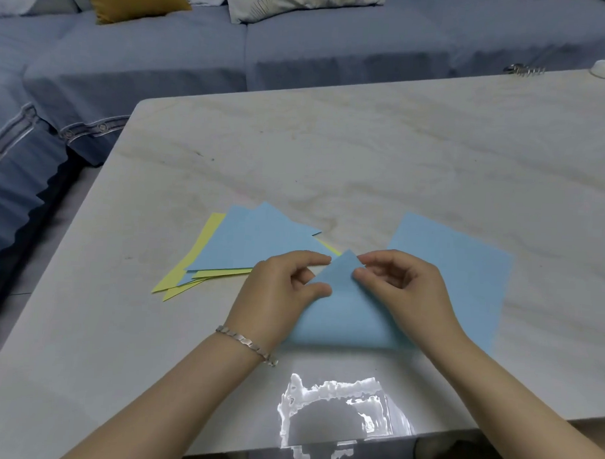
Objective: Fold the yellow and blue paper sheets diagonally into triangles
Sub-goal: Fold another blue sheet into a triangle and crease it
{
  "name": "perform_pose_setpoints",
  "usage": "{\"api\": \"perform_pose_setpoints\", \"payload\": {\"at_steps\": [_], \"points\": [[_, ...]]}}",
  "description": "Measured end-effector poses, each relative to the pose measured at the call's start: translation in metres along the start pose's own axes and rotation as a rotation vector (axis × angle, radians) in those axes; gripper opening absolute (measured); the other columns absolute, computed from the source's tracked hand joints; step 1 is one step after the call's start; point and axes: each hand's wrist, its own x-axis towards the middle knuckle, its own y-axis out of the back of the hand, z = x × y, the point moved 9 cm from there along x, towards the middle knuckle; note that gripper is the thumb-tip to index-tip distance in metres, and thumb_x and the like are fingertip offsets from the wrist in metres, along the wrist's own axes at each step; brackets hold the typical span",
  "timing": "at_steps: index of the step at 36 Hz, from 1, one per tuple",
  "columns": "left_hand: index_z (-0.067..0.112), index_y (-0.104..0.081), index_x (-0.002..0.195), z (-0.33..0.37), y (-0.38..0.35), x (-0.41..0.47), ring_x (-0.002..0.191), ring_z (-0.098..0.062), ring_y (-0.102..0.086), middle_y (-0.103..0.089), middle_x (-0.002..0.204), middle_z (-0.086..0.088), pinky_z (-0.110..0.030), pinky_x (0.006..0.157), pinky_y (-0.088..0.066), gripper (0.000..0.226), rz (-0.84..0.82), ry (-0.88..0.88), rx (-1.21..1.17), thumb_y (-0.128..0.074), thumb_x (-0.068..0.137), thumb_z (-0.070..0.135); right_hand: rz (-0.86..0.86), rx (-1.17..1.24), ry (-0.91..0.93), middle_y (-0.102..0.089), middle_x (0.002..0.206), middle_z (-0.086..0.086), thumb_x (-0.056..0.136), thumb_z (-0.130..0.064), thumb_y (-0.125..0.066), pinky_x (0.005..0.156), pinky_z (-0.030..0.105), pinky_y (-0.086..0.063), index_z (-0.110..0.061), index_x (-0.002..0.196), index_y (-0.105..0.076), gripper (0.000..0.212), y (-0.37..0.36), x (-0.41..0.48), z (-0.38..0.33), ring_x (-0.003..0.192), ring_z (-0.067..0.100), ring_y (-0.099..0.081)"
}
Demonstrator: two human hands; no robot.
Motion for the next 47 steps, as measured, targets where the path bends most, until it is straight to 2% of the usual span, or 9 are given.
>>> {"api": "perform_pose_setpoints", "payload": {"at_steps": [2,6,13,25,30,36,39,42,47], "points": [[0.031,-0.068,0.091,-0.0007,0.0003,-0.0014,0.053,0.008,-0.050,-0.054,0.063,0.015,-0.002,0.058,-0.039,0.027,0.016,0.003,-0.005,-0.072,0.073,0.011,0.014,-0.005,-0.004,-0.064,0.056,-0.014,0.074,-0.006,-0.072,0.057,0.006,-0.044,-0.026,0.071,-0.067,0.021,0.0012,-0.0009,0.0004,0.054,-0.003,-0.056],[0.024,-0.069,0.101,-0.0015,-0.0001,-0.0043,0.068,0.008,-0.052,-0.058,0.075,0.019,0.001,0.064,-0.038,0.029,0.049,-0.002,-0.024,-0.067,0.078,0.008,0.030,-0.014,0.000,-0.066,0.065,0.000,0.073,-0.007,-0.072,0.058,0.009,-0.046,-0.026,0.074,-0.068,0.019,0.0030,-0.0028,0.0000,0.056,0.002,-0.058],[0.023,-0.072,0.096,0.0010,-0.0031,-0.0076,0.063,0.013,-0.053,-0.060,0.072,0.022,0.001,0.063,-0.039,0.026,0.067,0.002,-0.054,-0.066,0.078,0.006,0.023,-0.036,0.000,-0.065,0.056,-0.014,0.073,-0.009,-0.073,0.059,0.010,-0.046,-0.030,0.074,-0.069,0.021,0.0059,-0.0043,0.0030,0.059,0.008,-0.057],[0.017,-0.072,0.099,0.0030,-0.0055,-0.0072,0.070,0.029,-0.050,-0.057,0.080,0.029,0.007,0.066,-0.034,0.023,0.052,-0.011,-0.063,-0.063,0.081,0.004,0.005,-0.088,0.049,-0.066,0.060,-0.023,0.076,-0.011,-0.071,0.060,0.005,-0.043,-0.037,0.072,-0.067,0.027,0.0058,-0.0030,0.0000,0.059,-0.002,-0.057],[0.016,-0.071,0.101,0.0027,-0.0060,-0.0074,0.070,0.029,-0.050,-0.059,0.084,0.024,0.007,0.067,-0.034,0.023,0.047,-0.015,-0.045,-0.063,0.082,0.006,-0.023,-0.093,0.062,-0.064,0.065,-0.035,0.079,-0.009,-0.067,0.063,0.001,-0.041,-0.033,0.074,-0.068,0.024,0.0045,-0.0028,-0.0033,0.068,-0.012,-0.060],[0.019,-0.070,0.103,0.0029,-0.0057,-0.0084,0.069,0.028,-0.049,-0.054,0.078,0.032,0.007,0.067,-0.034,0.024,0.051,-0.013,-0.012,-0.062,0.083,0.009,-0.016,-0.091,0.055,-0.064,0.066,-0.035,0.078,-0.009,-0.068,0.063,0.000,-0.041,-0.031,0.078,-0.069,0.022,0.0052,-0.0016,-0.0032,0.069,-0.013,-0.060],[0.022,-0.068,0.106,0.0037,-0.0054,-0.0085,0.072,0.020,-0.053,-0.058,0.081,0.024,0.006,0.069,-0.034,0.026,0.055,-0.019,0.003,-0.062,0.083,0.011,-0.016,-0.081,0.039,-0.064,0.065,-0.034,0.077,-0.009,-0.069,0.063,0.001,-0.041,-0.026,0.081,-0.071,0.018,0.0056,-0.0005,-0.0027,0.069,-0.013,-0.060],[0.022,-0.067,0.108,0.0045,-0.0063,-0.0079,0.078,0.012,-0.053,-0.061,0.088,0.016,0.007,0.071,-0.033,0.026,0.053,-0.021,0.000,-0.061,0.084,0.012,-0.013,-0.083,0.032,-0.066,0.065,-0.030,0.077,-0.010,-0.069,0.062,0.001,-0.041,-0.024,0.083,-0.072,0.016,0.0062,0.0004,-0.0029,0.068,-0.013,-0.060],[0.022,-0.067,0.108,0.0054,-0.0079,-0.0069,0.080,0.008,-0.054,-0.060,0.090,0.014,0.006,0.072,-0.034,0.026,0.049,-0.031,0.006,-0.061,0.084,0.012,-0.017,-0.093,0.037,-0.068,0.079,-0.018,0.078,-0.009,-0.069,0.062,0.001,-0.041,-0.020,0.083,-0.073,0.013,0.0067,0.0013,-0.0046,0.067,-0.011,-0.060]]}}
